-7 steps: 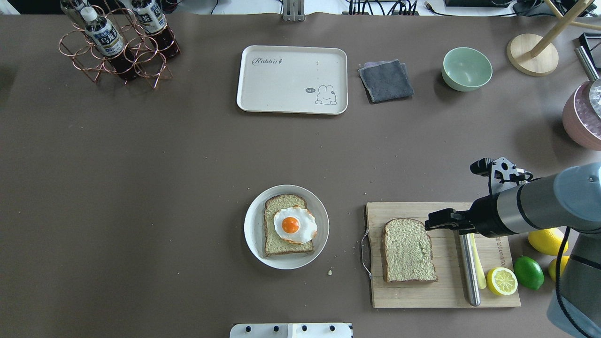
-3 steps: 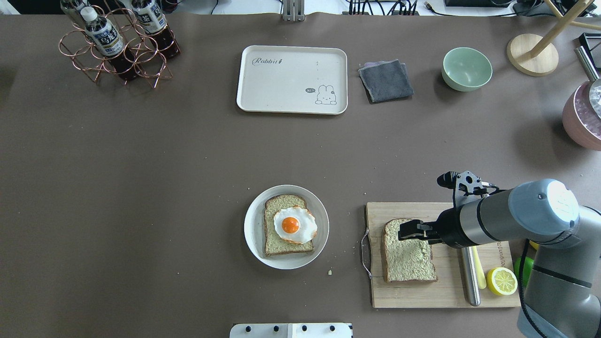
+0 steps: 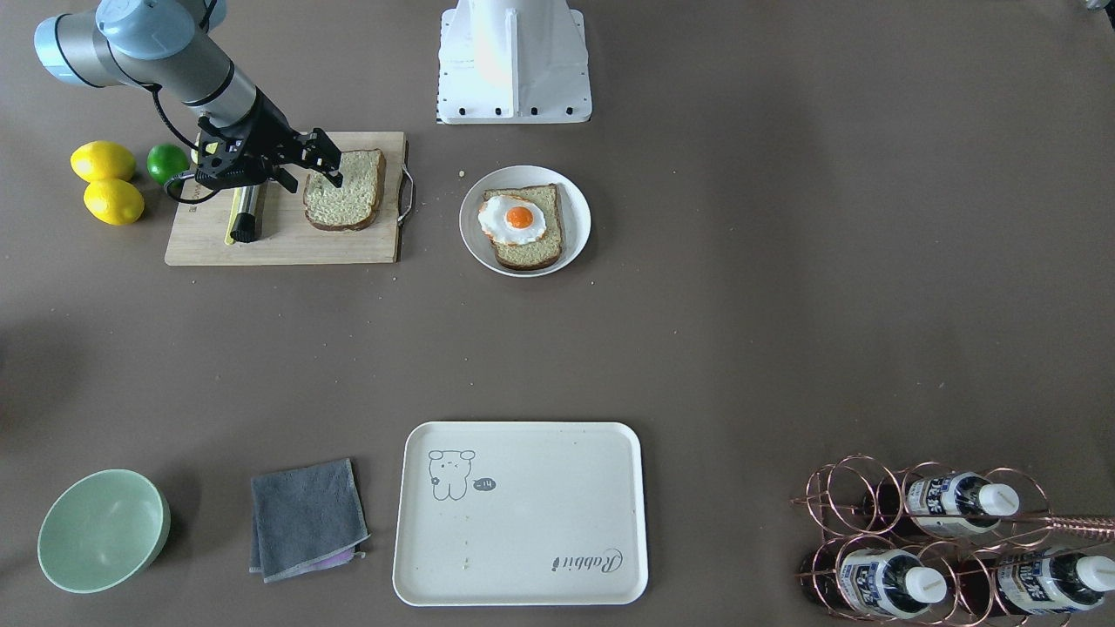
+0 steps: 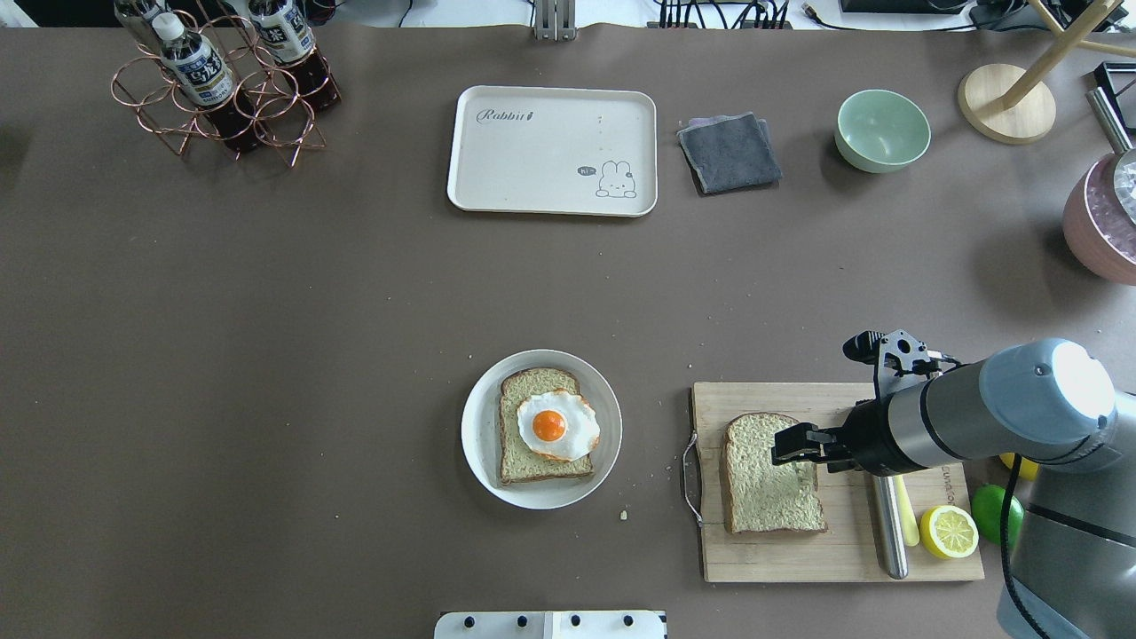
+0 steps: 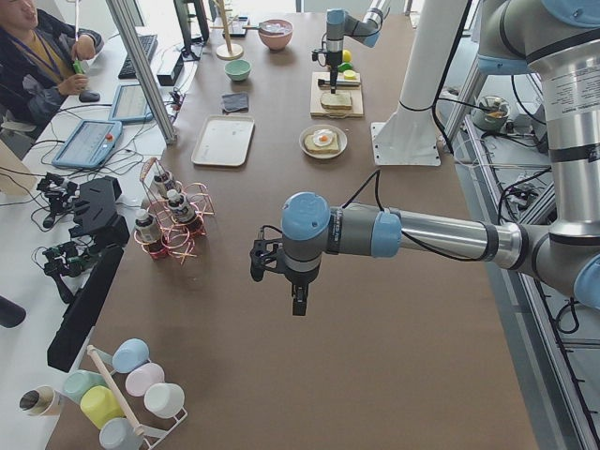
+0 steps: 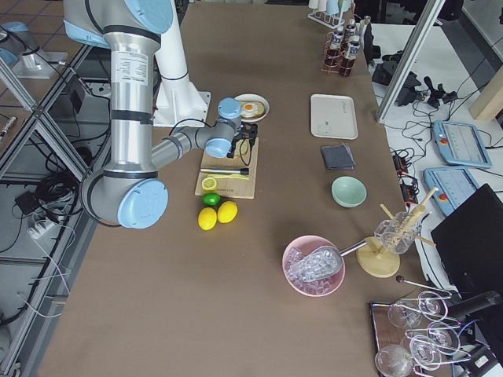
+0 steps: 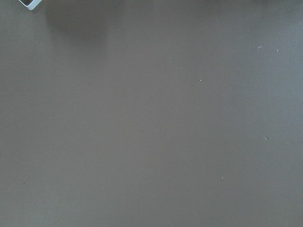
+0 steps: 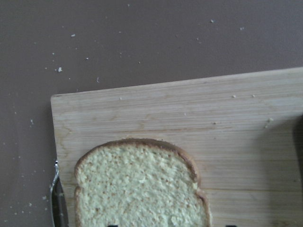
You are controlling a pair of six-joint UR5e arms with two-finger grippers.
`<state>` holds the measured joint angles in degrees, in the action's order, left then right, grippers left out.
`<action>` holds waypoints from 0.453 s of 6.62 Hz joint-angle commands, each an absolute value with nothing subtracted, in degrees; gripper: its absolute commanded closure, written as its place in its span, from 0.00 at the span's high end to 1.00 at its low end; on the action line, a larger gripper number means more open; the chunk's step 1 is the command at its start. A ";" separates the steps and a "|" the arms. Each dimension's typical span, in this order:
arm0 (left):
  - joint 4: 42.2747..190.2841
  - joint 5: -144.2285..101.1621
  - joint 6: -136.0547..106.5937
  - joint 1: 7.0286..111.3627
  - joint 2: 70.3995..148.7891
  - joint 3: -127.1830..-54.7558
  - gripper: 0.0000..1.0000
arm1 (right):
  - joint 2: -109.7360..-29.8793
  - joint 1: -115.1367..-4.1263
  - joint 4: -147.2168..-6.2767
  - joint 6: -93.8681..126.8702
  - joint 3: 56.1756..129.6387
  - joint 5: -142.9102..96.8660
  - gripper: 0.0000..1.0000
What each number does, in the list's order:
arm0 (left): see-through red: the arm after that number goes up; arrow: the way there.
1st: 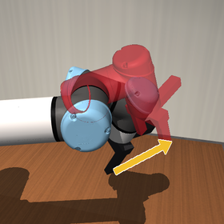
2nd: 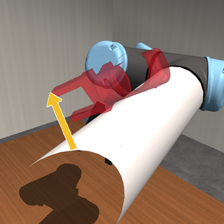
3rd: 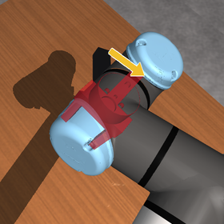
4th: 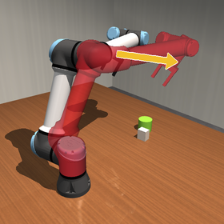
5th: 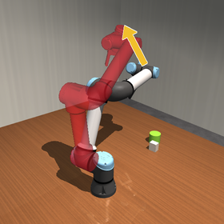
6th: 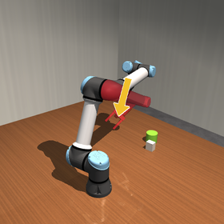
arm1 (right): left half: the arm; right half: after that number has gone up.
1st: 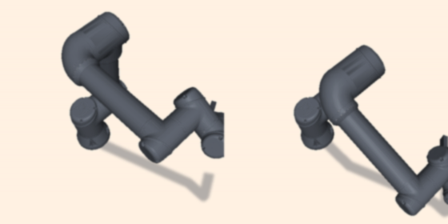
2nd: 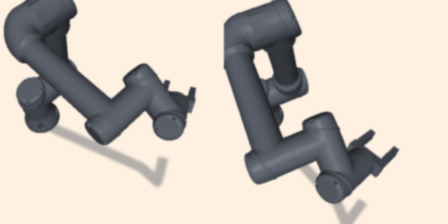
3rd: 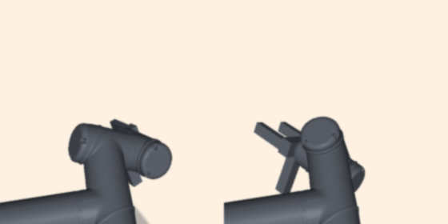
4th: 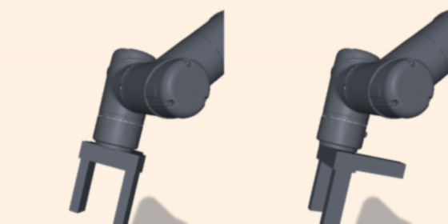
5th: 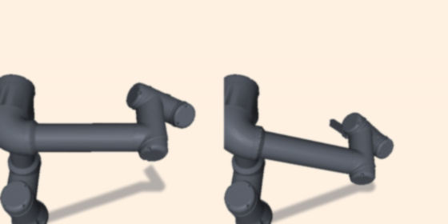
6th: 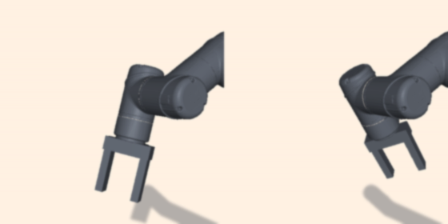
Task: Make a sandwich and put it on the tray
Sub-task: 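Move the right gripper over the plain bread slice on the cutting board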
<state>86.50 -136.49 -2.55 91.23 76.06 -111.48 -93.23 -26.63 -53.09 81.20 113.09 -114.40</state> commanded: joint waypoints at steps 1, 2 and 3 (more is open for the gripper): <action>86.48 -136.49 -2.46 91.23 76.03 -111.36 0.98 | -93.69 -25.93 -53.09 81.04 112.85 -114.08 0.79; 86.48 -136.49 -2.46 91.23 76.03 -111.44 0.98 | -93.52 -25.67 -53.09 81.12 112.68 -114.08 0.64; 86.57 -136.49 -2.46 91.23 76.03 -111.53 0.98 | -93.52 -25.49 -53.00 81.12 112.24 -114.00 0.56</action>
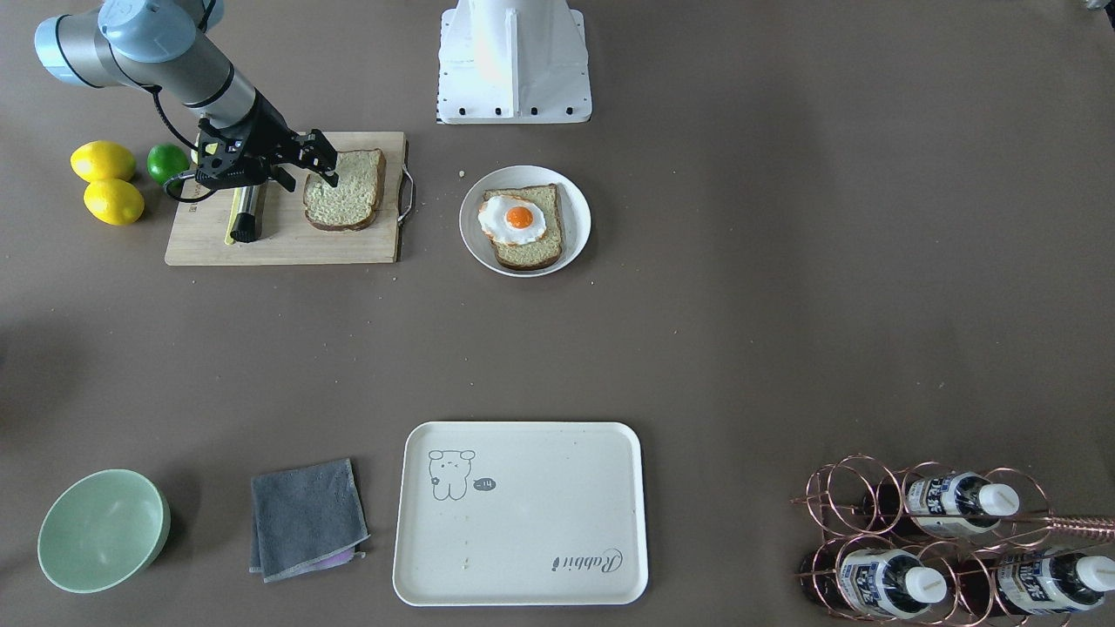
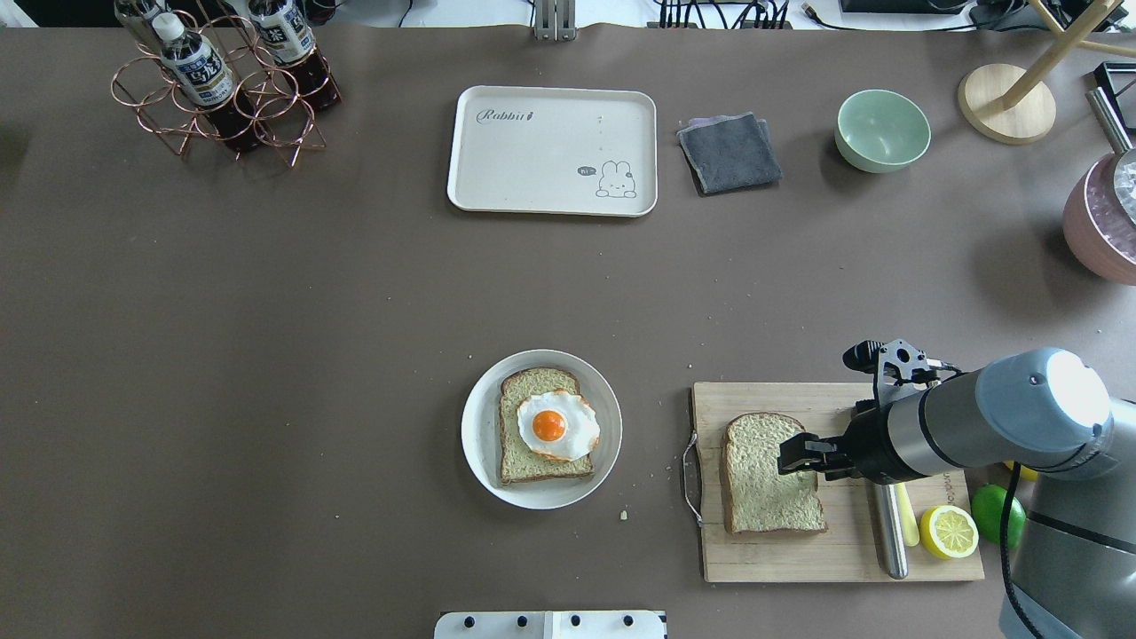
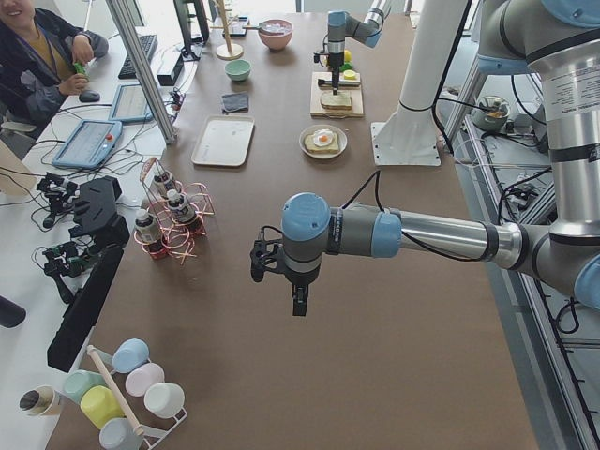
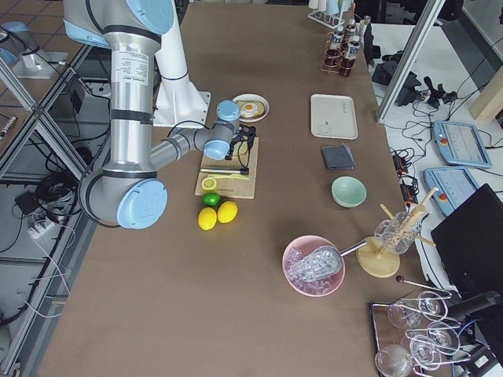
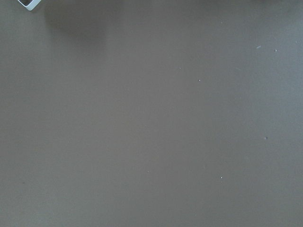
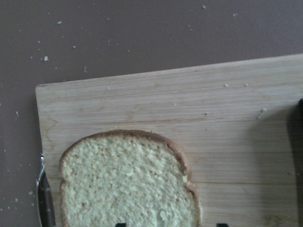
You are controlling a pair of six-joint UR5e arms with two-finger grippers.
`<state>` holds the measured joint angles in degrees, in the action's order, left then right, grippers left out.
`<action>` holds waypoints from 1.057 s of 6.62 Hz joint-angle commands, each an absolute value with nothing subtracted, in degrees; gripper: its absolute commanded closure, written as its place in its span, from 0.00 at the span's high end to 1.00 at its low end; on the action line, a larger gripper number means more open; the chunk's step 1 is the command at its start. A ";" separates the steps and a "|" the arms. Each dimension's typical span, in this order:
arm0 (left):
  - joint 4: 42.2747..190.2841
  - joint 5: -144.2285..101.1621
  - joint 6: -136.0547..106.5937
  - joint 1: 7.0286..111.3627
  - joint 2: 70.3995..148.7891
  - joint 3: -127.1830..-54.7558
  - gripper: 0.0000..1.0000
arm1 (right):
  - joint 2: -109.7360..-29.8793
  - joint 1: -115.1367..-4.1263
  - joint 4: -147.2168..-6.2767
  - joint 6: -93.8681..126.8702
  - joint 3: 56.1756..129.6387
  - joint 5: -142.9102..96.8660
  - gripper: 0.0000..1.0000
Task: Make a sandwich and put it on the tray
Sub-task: 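Close the right gripper on the edge of the plain bread slice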
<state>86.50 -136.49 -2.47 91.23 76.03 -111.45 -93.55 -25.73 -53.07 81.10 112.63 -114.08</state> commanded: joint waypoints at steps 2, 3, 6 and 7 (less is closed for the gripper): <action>86.48 -136.49 -2.46 91.23 76.03 -111.53 0.98 | -93.51 -24.96 -53.00 81.12 111.80 -113.99 0.56; 86.48 -136.49 -2.46 91.32 76.03 -111.62 0.98 | -93.34 -24.87 -53.00 81.12 111.80 -113.99 0.51; 86.57 -137.10 -2.46 91.23 76.03 -111.62 0.98 | -93.43 -24.87 -53.00 80.95 111.88 -114.08 0.00; 86.57 -137.11 -2.46 91.23 76.03 -111.62 0.98 | -93.43 -24.87 -53.00 80.86 111.88 -114.08 0.00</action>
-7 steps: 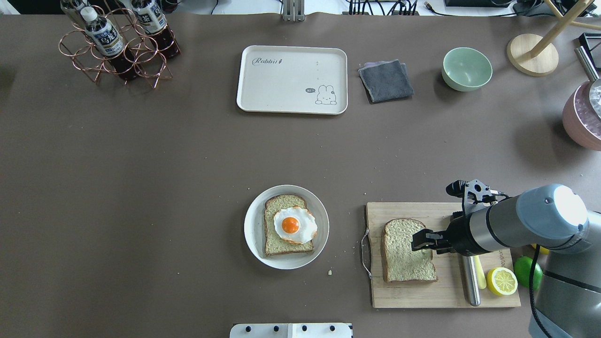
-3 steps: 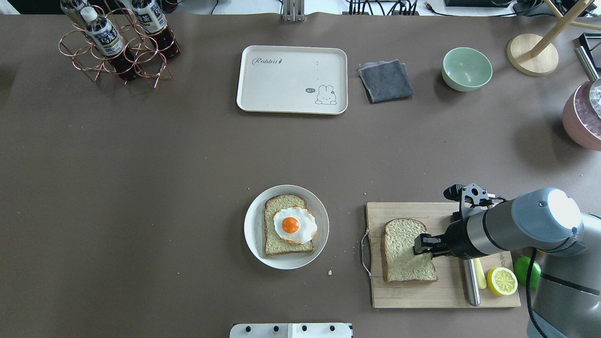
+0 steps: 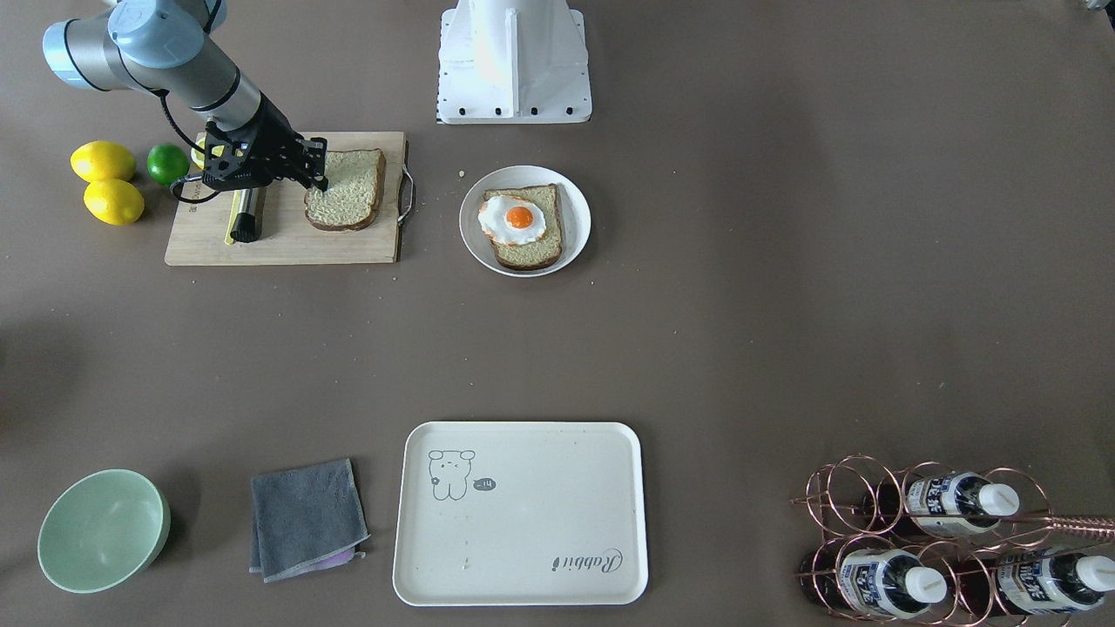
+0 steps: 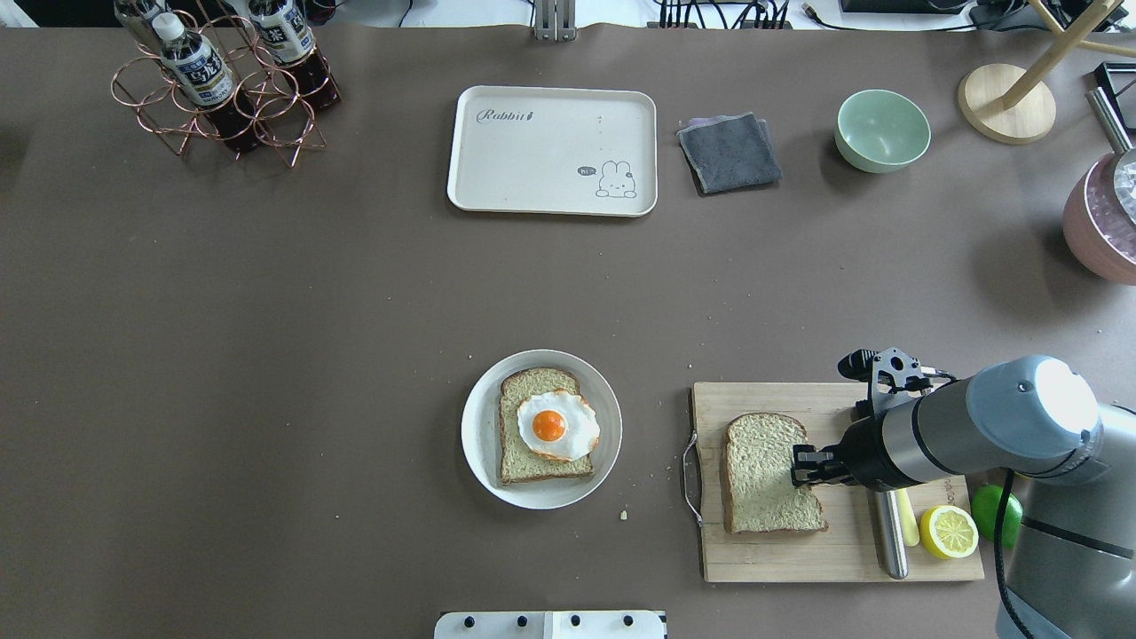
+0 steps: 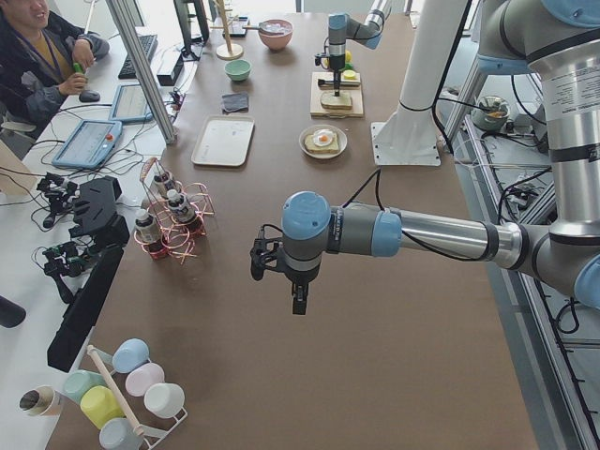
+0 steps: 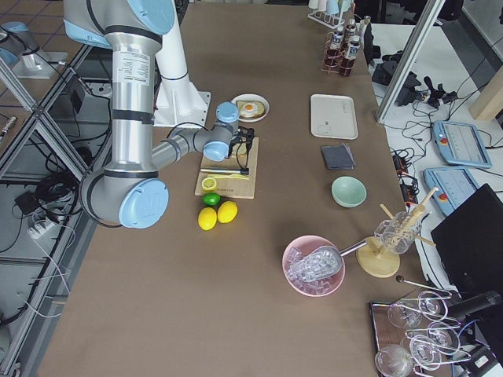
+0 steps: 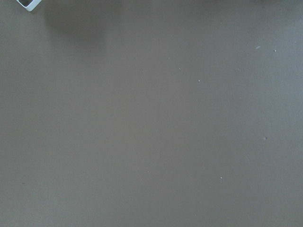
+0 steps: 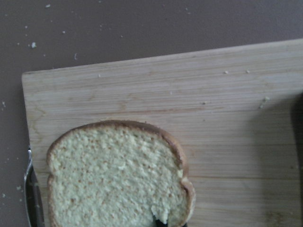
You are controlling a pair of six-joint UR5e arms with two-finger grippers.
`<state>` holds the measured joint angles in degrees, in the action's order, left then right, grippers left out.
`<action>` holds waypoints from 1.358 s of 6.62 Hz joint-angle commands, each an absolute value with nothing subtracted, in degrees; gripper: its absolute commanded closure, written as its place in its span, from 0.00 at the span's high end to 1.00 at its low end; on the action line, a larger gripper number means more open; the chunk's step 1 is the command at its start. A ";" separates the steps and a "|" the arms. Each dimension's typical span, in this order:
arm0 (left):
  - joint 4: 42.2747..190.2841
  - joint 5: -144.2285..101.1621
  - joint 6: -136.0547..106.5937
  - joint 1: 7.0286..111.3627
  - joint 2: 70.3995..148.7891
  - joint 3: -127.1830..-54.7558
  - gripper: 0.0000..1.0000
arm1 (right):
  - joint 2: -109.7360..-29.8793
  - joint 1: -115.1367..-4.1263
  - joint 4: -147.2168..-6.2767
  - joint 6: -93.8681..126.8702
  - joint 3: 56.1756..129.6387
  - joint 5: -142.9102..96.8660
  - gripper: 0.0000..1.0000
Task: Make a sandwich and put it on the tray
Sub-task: 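Lift the bread slice with the right gripper and carry it over the egg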
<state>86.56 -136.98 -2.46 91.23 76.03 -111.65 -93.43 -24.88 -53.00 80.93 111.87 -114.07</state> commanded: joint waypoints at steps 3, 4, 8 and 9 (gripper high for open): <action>86.57 -137.90 -2.46 91.32 76.03 -111.71 0.98 | -92.73 -26.01 -52.91 80.77 112.67 -115.13 0.00; 86.57 -137.90 -2.46 91.23 76.03 -111.80 0.98 | -92.72 -27.93 -51.87 79.55 113.72 -117.14 0.00; 86.48 -139.22 -2.46 91.23 76.11 -111.53 0.98 | -84.87 -29.44 -42.54 78.75 108.93 -122.85 0.00; 86.48 -139.48 -2.46 91.23 76.03 -111.53 0.98 | -79.25 -29.01 -42.97 79.53 106.37 -122.78 0.00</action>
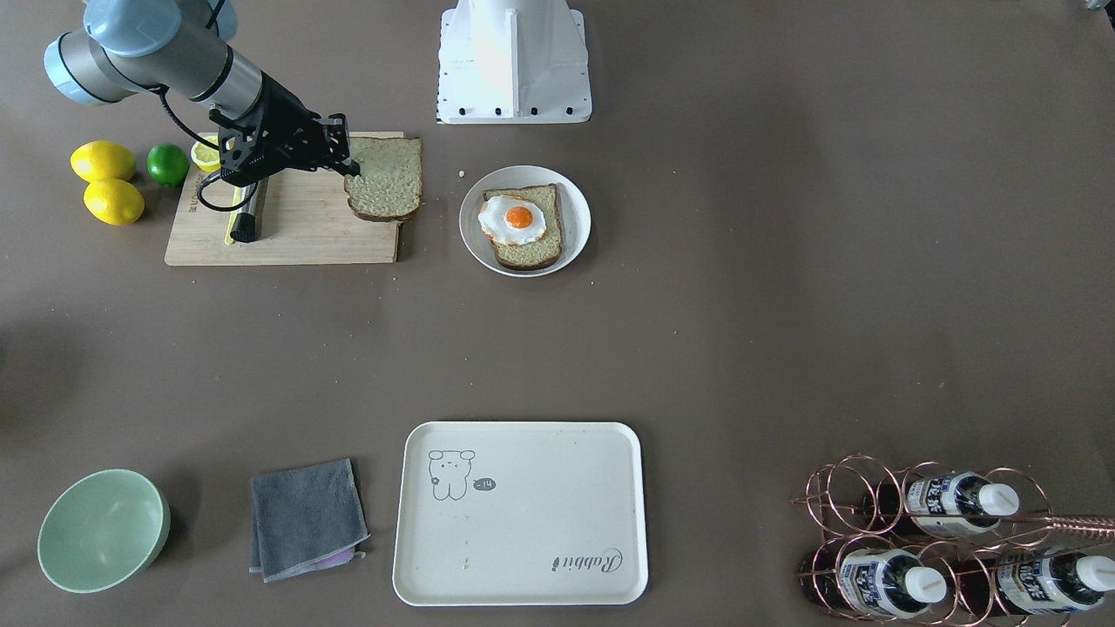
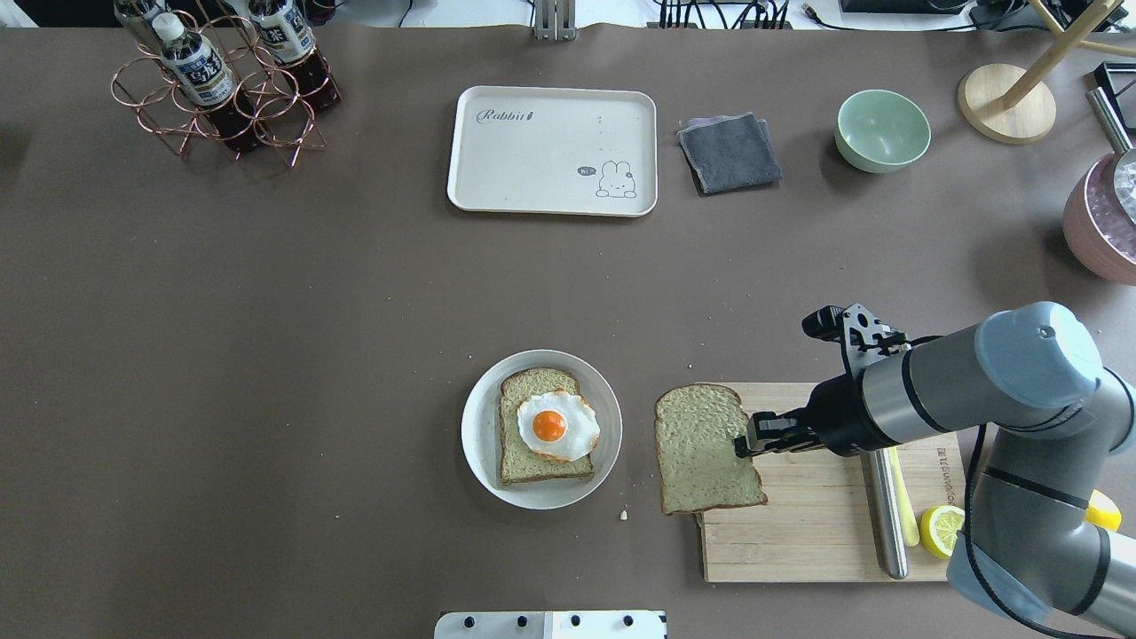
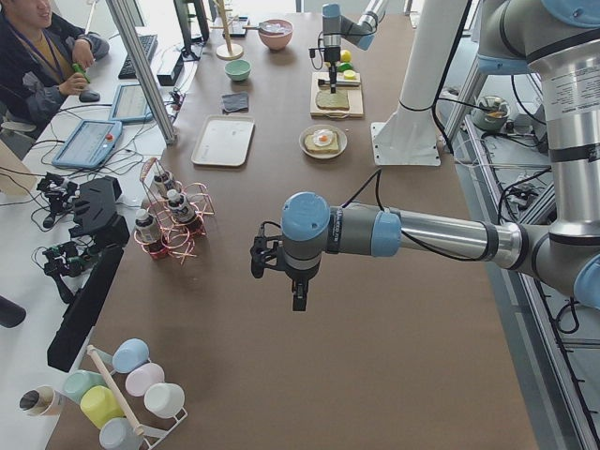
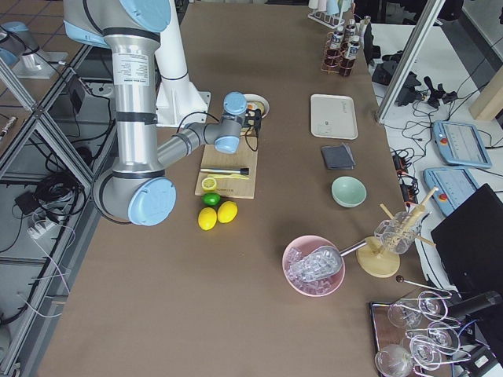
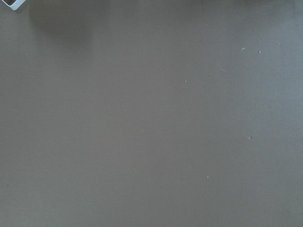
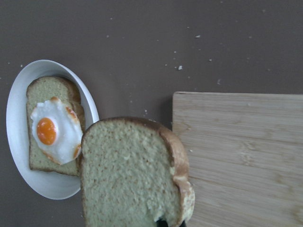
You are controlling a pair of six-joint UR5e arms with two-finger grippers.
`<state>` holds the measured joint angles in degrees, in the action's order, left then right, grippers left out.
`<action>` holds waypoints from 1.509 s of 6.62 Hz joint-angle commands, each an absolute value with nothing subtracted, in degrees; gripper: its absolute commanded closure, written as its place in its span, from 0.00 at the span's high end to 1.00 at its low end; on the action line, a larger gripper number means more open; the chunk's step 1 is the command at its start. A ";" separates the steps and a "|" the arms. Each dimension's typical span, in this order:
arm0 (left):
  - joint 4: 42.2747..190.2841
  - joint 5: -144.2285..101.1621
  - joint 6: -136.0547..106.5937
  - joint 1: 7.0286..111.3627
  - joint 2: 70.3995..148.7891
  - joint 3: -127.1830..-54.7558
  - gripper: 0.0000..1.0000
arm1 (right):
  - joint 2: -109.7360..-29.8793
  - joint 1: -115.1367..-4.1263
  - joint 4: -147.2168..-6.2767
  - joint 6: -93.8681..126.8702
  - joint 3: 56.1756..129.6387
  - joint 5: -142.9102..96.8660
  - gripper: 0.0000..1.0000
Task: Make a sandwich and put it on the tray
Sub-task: 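Lift the bread slice with the right gripper and carry it over the egg, then lower the bread slice onto the egg and open the right gripper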
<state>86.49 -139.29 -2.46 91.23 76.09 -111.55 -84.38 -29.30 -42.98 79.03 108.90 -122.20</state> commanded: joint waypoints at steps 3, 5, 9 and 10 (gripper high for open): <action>86.31 -139.48 -2.46 91.23 76.03 -110.40 0.98 | -69.64 -27.34 -43.51 79.89 100.31 -122.17 0.00; 86.31 -139.48 -2.46 91.23 75.50 -110.04 0.98 | -64.82 -26.28 -43.59 79.80 96.01 -121.82 0.00; 86.48 -139.57 -2.46 91.58 74.62 -109.86 0.98 | -63.37 -26.37 -43.51 79.80 92.02 -121.64 0.00; 86.40 -139.48 -2.46 91.50 74.62 -109.78 0.98 | -63.46 -26.37 -43.51 79.80 91.85 -121.64 0.00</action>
